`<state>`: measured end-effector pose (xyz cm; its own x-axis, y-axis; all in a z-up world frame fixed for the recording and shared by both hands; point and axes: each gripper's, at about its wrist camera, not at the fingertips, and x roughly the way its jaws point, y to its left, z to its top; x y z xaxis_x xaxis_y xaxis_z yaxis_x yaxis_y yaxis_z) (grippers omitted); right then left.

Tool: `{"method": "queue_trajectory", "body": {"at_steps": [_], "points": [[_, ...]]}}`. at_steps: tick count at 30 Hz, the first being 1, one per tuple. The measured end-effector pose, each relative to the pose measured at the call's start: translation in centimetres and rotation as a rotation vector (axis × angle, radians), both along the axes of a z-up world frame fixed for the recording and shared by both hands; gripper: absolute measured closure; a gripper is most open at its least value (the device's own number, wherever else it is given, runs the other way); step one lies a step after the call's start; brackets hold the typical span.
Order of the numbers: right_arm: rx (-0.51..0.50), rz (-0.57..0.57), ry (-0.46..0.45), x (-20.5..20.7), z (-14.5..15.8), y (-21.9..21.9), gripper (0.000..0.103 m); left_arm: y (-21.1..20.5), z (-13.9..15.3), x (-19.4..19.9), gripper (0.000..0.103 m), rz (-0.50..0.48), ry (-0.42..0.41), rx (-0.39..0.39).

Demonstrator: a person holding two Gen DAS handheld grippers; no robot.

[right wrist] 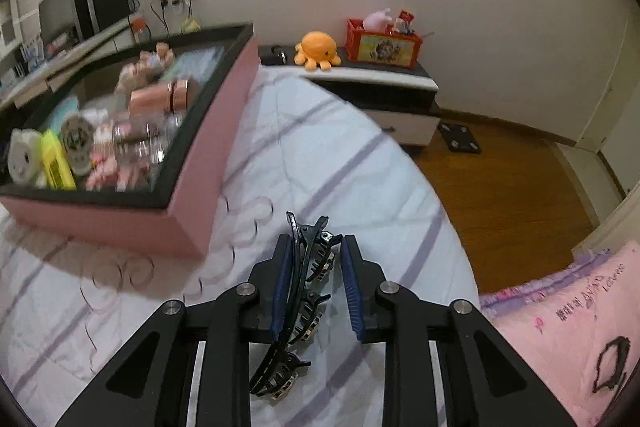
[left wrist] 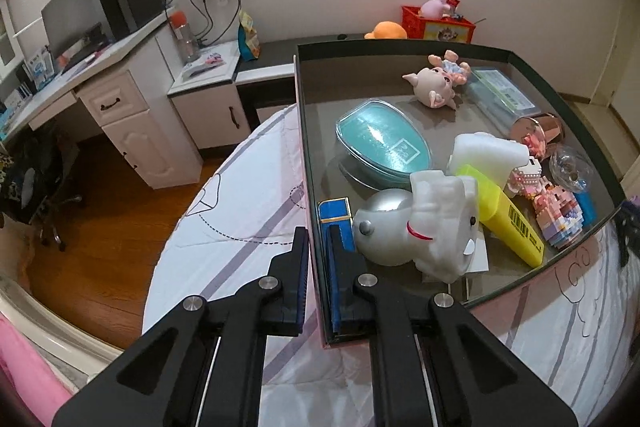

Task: Organize rigid objects
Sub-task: 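Carry the hair clip over the pink box and release it with the right tool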

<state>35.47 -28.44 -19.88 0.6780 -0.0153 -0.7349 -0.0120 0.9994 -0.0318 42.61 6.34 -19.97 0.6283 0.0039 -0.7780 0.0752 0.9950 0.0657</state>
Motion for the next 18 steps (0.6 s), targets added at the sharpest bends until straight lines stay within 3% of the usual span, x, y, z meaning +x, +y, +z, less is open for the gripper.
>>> {"method": "queue_trajectory", "body": {"at_steps": [10,18], "points": [[-0.002,0.024,-0.069,0.8,3.0,0.6,0.081,0.1,0.0,0.1,0.095,0.001,-0.002,-0.005],[0.015,0.074,-0.204,0.6,8.6,3.7,0.081,0.1,0.0,0.1,0.095,0.003,-0.003,-0.008]]}}
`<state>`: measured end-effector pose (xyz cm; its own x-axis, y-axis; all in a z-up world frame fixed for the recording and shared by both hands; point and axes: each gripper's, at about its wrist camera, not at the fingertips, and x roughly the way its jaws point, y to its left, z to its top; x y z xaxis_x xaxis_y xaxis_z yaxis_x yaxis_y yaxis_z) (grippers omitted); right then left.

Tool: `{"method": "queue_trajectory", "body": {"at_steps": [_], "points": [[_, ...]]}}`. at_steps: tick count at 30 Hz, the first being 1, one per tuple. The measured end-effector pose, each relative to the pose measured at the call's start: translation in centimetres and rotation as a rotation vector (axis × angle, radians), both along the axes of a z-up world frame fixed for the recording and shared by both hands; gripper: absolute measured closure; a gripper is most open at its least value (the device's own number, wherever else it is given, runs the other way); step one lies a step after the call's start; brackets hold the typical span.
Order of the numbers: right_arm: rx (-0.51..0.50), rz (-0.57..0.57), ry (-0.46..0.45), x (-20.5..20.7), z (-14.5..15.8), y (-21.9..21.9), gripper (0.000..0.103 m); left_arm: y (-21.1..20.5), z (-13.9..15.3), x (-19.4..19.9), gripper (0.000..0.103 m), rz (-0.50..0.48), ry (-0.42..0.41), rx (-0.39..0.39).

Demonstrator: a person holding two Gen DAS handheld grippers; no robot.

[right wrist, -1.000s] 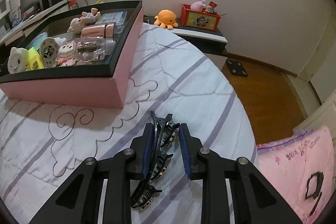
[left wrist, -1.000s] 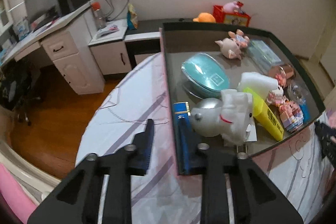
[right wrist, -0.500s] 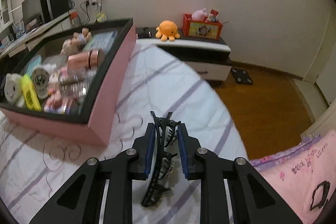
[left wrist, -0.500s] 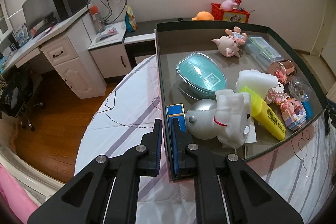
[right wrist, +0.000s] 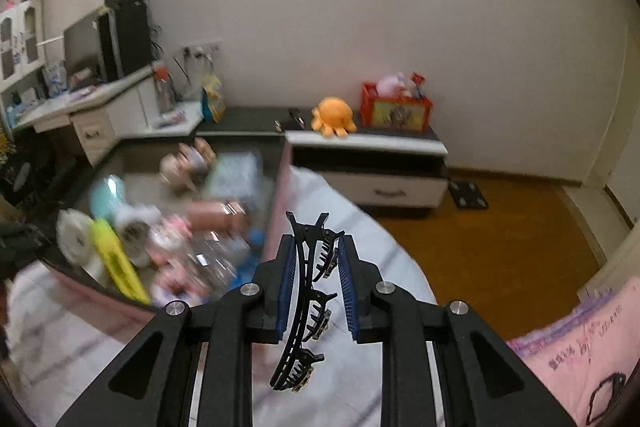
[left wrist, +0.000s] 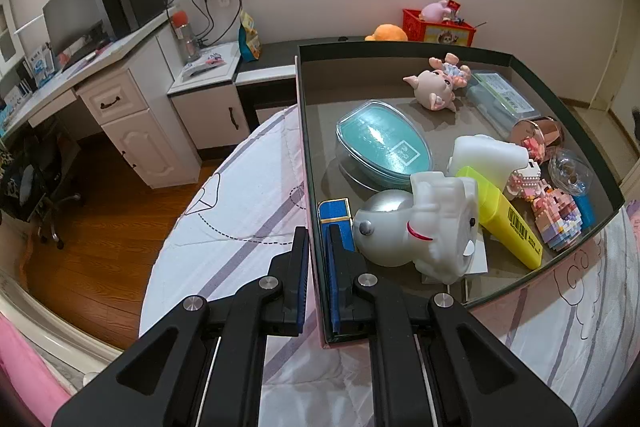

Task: Organize rigid objects
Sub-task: 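Carry the hair clip over the pink box and release it with the right tool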

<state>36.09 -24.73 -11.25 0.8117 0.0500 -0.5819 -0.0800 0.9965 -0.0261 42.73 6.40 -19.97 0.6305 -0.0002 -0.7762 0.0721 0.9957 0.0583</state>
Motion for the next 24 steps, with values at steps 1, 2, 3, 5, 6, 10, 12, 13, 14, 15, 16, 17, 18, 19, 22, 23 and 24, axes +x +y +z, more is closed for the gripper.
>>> {"method": "queue_trajectory", "body": {"at_steps": [1,2,3,5,6,10,12,13,14,15,16,17,18,19,22,23,24], "points": [[0.002,0.011,-0.005,0.3,0.3,0.6,0.081,-0.1,0.0,0.0,0.095,0.000,0.000,0.002],[0.008,0.035,-0.005,0.9,0.7,1.7,0.081,0.0,0.0,0.0,0.095,-0.002,0.000,0.001],[0.011,0.057,0.001,1.5,0.7,2.7,0.081,0.0,0.0,0.0,0.095,-0.002,0.000,0.000],[0.004,0.092,0.017,2.6,0.4,4.6,0.081,0.0,0.0,0.0,0.095,-0.001,0.000,0.002],[0.005,0.114,0.031,3.3,0.1,5.6,0.081,0.0,0.0,0.0,0.095,-0.001,0.001,0.002],[0.007,0.158,0.080,5.3,-1.5,8.0,0.081,0.0,0.0,0.0,0.095,-0.003,0.000,0.001],[0.039,0.174,0.106,5.7,-2.2,8.0,0.081,0.0,0.0,0.0,0.095,-0.002,0.000,0.003],[0.064,0.177,0.116,5.8,-2.4,8.0,0.081,0.0,0.0,0.0,0.095,-0.001,0.000,0.003],[0.089,0.180,0.113,5.6,-2.4,7.9,0.080,0.0,0.0,0.0,0.095,-0.002,0.002,0.007],[0.102,0.180,0.108,5.3,-2.4,7.8,0.079,0.0,0.1,-0.1,0.095,-0.001,0.001,0.007],[0.109,0.180,0.107,5.1,-2.3,7.7,0.075,0.0,0.2,-0.1,0.095,-0.001,0.002,0.010],[0.115,0.181,0.104,4.7,-2.0,7.5,0.066,-0.1,0.4,-0.2,0.094,0.000,0.001,0.013],[0.119,0.182,0.100,4.3,-1.9,7.5,0.062,-0.2,0.7,-0.4,0.094,0.002,-0.007,0.016],[0.124,0.181,0.093,3.7,-1.5,7.2,0.052,-0.2,1.0,-0.7,0.094,0.004,-0.019,0.011],[0.142,0.169,0.065,2.0,-0.3,6.8,0.035,-0.4,2.2,-1.6,0.093,0.005,-0.039,-0.003],[0.143,0.162,0.059,1.6,0.0,6.7,0.027,-0.5,2.8,-2.1,0.093,0.003,-0.052,-0.010],[0.137,0.155,0.047,0.9,0.4,6.6,0.022,-0.7,3.3,-2.4,0.093,-0.004,-0.058,-0.018]]}}
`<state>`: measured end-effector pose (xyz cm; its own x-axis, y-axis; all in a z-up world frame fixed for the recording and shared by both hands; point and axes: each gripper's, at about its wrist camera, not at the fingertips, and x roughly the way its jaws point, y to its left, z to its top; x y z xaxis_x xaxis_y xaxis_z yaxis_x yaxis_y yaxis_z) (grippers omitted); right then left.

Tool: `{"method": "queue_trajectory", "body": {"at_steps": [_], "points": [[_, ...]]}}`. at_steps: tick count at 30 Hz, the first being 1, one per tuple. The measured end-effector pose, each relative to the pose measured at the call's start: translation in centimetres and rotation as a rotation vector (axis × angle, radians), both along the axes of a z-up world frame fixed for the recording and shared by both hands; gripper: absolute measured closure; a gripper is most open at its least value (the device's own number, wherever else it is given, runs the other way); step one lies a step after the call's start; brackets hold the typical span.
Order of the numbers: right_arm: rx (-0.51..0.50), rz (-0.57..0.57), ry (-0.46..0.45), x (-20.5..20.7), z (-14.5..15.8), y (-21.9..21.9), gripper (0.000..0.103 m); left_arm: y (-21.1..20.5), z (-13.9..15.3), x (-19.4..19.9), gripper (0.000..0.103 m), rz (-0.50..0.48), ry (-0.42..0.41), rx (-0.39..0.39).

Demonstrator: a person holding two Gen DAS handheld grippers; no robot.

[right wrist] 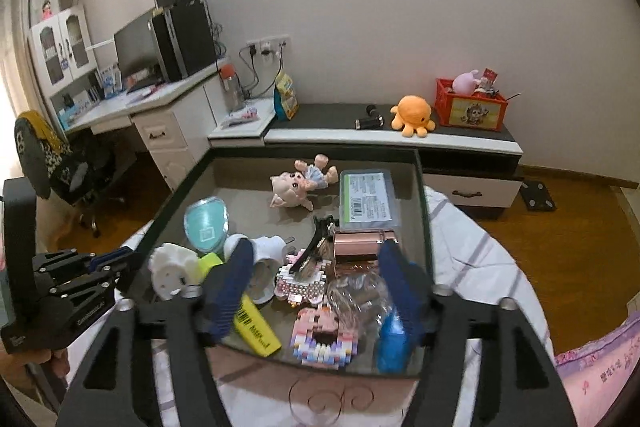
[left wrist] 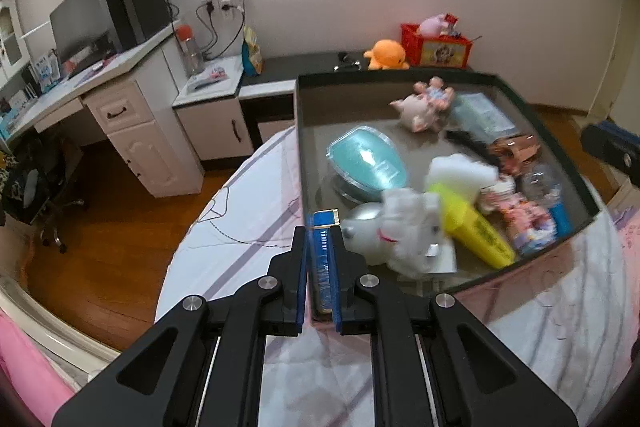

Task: Organize rigid objects

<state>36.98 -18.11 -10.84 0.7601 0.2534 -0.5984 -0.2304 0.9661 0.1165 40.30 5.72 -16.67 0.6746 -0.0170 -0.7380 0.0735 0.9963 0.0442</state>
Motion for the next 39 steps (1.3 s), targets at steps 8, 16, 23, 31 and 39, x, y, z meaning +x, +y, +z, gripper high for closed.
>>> {"method": "queue_trajectory", "body": {"at_steps": [8,16,23,31,39], "points": [[-0.036,-0.037,-0.068,-4.7,2.0,-0.5,0.014,-2.8,3.6,-4.0,0.086,-0.046,-0.078,0.005],[-0.060,-0.065,-0.128,-10.0,3.1,-0.9,0.000,-5.2,7.1,-10.3,0.015,-0.072,-0.227,-0.013],[-0.026,-0.077,-0.212,-15.8,4.2,-1.5,0.000,-5.6,9.0,-16.6,0.001,-0.036,-0.349,-0.056],[-0.033,-0.091,-0.307,-21.2,5.6,-1.9,0.000,-6.1,10.9,-23.8,0.001,-0.021,-0.471,-0.047],[-0.017,-0.077,-0.393,-25.9,7.3,-2.4,0.000,-6.2,13.3,-29.2,0.001,-0.019,-0.587,-0.037]]}}
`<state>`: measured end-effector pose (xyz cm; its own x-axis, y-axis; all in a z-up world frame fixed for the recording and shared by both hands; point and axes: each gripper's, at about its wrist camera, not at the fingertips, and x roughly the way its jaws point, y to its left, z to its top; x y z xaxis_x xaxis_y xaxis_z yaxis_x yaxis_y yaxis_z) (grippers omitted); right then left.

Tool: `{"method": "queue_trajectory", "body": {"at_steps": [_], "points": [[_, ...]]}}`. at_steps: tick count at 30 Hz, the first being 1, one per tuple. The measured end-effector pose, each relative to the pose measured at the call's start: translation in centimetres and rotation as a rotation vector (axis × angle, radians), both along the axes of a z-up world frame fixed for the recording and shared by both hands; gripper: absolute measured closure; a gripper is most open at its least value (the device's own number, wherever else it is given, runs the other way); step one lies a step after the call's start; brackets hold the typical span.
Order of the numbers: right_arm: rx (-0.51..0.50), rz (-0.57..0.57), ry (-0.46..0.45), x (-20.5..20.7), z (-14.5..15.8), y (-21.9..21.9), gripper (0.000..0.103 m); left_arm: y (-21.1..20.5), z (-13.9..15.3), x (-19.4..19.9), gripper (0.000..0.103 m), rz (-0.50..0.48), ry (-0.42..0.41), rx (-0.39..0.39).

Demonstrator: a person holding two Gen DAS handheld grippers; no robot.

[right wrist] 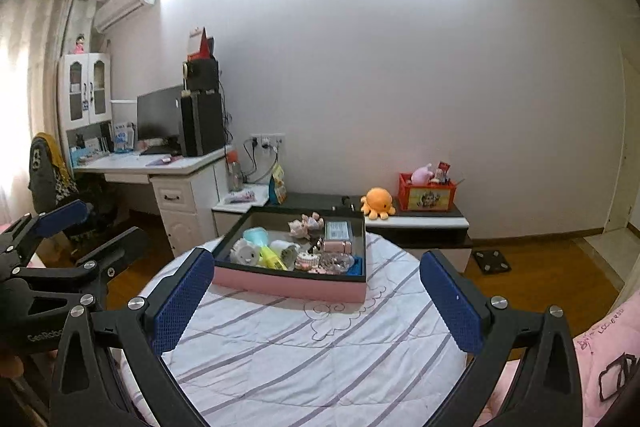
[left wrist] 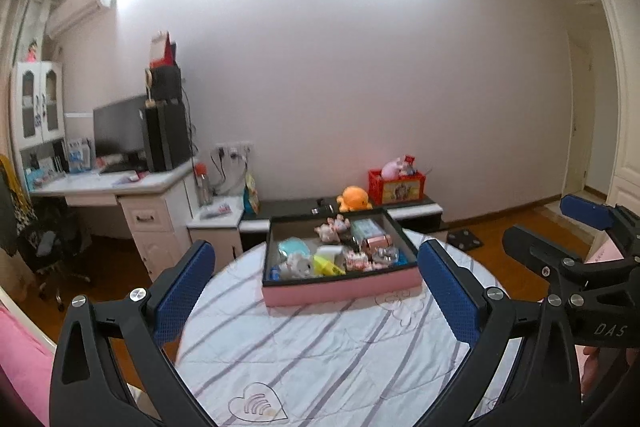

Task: Organize rigid objects

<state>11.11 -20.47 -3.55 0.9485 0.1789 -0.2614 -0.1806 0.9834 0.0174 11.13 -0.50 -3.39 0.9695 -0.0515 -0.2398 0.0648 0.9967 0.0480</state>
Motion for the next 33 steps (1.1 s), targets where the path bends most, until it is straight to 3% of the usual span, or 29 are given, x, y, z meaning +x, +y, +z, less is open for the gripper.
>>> {"method": "queue_trajectory", "body": {"at_steps": [5,16,33], "points": [[0.008,-0.004,-0.043,-2.0,0.9,-0.1,0.000,-0.4,1.2,-2.7,0.000,0.019,-0.080,0.023],[0.011,-0.022,-0.168,-5.9,2.7,0.3,0.000,-0.2,3.3,-7.0,0.000,0.031,-0.206,-0.010],[0.012,-0.011,-0.219,-7.7,3.3,0.9,0.000,0.4,3.9,-8.7,0.000,0.041,-0.233,-0.031]]}}
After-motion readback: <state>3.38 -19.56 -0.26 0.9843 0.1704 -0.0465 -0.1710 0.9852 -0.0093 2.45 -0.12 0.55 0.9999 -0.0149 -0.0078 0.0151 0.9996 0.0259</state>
